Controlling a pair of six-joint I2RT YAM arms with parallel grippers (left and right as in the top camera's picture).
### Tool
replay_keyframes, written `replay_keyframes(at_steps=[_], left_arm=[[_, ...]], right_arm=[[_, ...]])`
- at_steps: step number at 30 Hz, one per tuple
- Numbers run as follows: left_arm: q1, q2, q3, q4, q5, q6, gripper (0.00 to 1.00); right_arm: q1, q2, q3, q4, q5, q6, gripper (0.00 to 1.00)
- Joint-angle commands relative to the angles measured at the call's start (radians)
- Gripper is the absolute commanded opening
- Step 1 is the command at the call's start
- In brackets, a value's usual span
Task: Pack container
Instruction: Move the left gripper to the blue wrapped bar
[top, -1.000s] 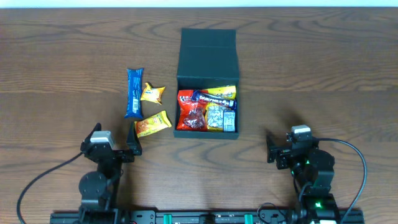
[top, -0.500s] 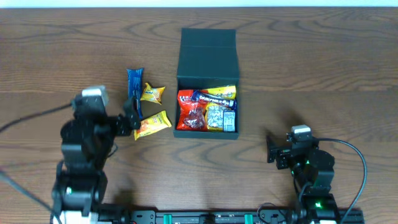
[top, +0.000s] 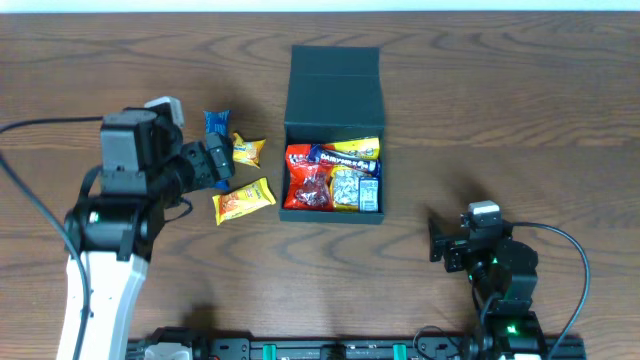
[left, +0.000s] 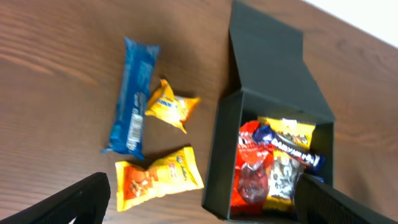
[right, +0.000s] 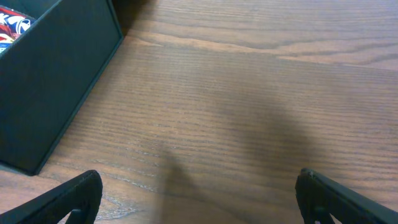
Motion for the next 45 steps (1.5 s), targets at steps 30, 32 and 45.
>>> replay_keyframes(at_steps=[30,32,45], left_arm=[[0.002,0.103,0.018,-0.166,-0.375,0.069,0.95],[0.002,0.114,0.018,-0.143,-0.351,0.159,0.95],[0.003,0.328,0.018,0.055,-0.289,0.293,0.95]], right_arm=[[-0.006,-0.005,-0.004,0.000,0.003,0.005,0.99],[-0.006,-0.005,-0.004,0.000,0.003,0.005,0.99],[-0.006,-0.005,-0.004,0.000,0.003,0.005,0.99]])
